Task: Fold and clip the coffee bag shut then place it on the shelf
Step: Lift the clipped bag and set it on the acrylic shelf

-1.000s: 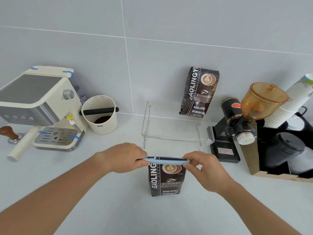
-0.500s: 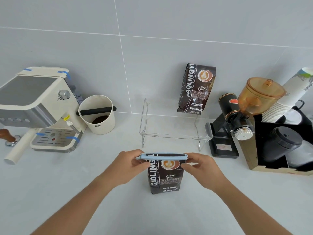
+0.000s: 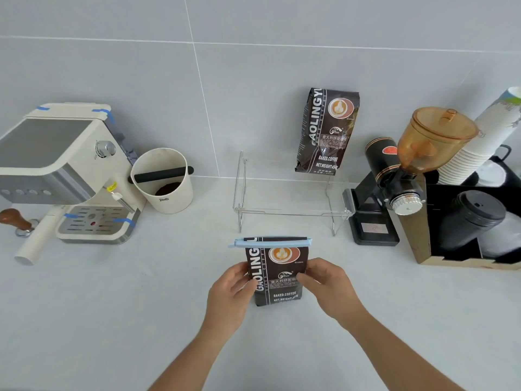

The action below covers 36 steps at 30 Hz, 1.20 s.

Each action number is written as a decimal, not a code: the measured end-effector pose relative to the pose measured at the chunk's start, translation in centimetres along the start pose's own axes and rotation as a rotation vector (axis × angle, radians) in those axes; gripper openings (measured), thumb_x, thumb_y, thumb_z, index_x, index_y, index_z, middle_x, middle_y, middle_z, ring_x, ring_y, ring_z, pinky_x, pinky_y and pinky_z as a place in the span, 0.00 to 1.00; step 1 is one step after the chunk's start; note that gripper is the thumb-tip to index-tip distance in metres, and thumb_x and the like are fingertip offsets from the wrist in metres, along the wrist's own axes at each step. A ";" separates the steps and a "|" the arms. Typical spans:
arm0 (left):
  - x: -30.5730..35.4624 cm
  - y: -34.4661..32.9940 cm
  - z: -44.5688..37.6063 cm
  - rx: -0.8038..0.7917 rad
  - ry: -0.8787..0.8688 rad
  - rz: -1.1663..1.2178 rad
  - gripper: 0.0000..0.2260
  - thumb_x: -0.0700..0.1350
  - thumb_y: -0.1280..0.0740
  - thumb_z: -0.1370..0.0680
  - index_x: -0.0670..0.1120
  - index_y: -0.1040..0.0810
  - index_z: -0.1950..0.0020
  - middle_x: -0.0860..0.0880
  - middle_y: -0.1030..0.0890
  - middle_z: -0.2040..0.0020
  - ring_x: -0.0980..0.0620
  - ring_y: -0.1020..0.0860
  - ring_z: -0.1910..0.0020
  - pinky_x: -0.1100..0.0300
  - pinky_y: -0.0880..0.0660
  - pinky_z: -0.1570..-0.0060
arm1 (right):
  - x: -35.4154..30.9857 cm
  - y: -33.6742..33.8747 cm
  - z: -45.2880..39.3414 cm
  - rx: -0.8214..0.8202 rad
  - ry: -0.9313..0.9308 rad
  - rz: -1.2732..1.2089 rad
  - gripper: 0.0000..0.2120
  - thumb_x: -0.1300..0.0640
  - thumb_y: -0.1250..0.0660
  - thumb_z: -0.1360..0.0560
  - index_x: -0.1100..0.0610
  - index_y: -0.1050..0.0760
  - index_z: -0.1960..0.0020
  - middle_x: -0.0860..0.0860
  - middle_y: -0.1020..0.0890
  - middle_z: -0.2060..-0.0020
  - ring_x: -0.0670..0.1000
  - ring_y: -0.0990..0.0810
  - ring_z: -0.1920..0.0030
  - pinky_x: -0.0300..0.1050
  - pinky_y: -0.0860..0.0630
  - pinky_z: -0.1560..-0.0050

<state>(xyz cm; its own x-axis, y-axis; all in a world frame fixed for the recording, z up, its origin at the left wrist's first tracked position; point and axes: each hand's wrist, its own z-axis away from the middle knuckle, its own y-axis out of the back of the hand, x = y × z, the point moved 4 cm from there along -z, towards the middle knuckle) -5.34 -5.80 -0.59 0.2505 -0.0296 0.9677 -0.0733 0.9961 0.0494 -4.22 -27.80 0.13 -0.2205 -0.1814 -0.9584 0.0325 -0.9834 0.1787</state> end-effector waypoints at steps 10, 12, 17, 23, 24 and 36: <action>0.2 -0.6 0.6 -0.069 -0.077 -0.147 0.13 0.36 0.32 0.25 0.53 0.18 0.49 0.51 0.19 0.45 0.64 0.19 0.49 0.71 0.23 0.50 | 0.6 -0.7 1.2 0.023 -0.011 -0.001 0.07 0.66 0.32 0.26 0.54 0.21 0.54 0.51 0.13 0.54 0.51 0.16 0.50 0.54 0.22 0.45; 0.1 -0.7 0.7 -0.063 -0.094 -0.179 0.12 0.37 0.31 0.25 0.53 0.17 0.49 0.50 0.19 0.45 0.62 0.19 0.48 0.70 0.24 0.48 | 0.5 -0.9 1.5 0.038 -0.012 0.001 0.08 0.66 0.32 0.26 0.54 0.21 0.55 0.51 0.13 0.55 0.50 0.16 0.50 0.54 0.22 0.45; 0.4 -0.6 0.9 -0.016 -0.118 -0.208 0.07 0.36 0.31 0.25 0.46 0.16 0.52 0.46 0.17 0.49 0.59 0.17 0.52 0.74 0.25 0.54 | 0.1 -1.3 2.1 0.086 0.005 0.006 0.11 0.68 0.34 0.25 0.52 0.22 0.53 0.50 0.13 0.54 0.49 0.16 0.50 0.50 0.22 0.46; 3.9 -0.3 1.1 0.020 -0.213 -0.166 0.09 0.37 0.30 0.26 0.52 0.16 0.55 0.48 0.17 0.52 0.55 0.16 0.53 0.71 0.24 0.54 | -4.1 -1.1 2.2 0.129 0.117 -0.005 0.16 0.69 0.35 0.25 0.49 0.20 0.48 0.48 0.13 0.51 0.48 0.16 0.47 0.45 0.23 0.44; 4.8 -0.2 1.1 0.031 -0.242 -0.165 0.09 0.37 0.30 0.26 0.52 0.16 0.56 0.48 0.17 0.53 0.54 0.16 0.54 0.71 0.23 0.54 | -5.0 -1.0 2.0 0.133 0.141 0.001 0.15 0.68 0.35 0.25 0.50 0.19 0.48 0.48 0.13 0.51 0.48 0.16 0.47 0.45 0.22 0.44; 16.5 1.0 -0.2 0.086 -0.479 -0.045 0.04 0.37 0.28 0.27 0.43 0.17 0.54 0.55 0.14 0.57 0.58 0.15 0.58 0.72 0.23 0.57 | -17.2 0.9 0.8 0.105 0.387 0.012 0.16 0.66 0.34 0.24 0.47 0.17 0.50 0.46 0.12 0.54 0.50 0.15 0.49 0.54 0.20 0.42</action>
<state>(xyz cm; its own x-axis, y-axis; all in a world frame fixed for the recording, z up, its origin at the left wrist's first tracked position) -1.11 -5.28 15.34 -0.2153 -0.1273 0.9682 -0.1572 0.9831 0.0943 -1.20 -25.58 16.96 0.1630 -0.2023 -0.9657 -0.0714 -0.9786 0.1930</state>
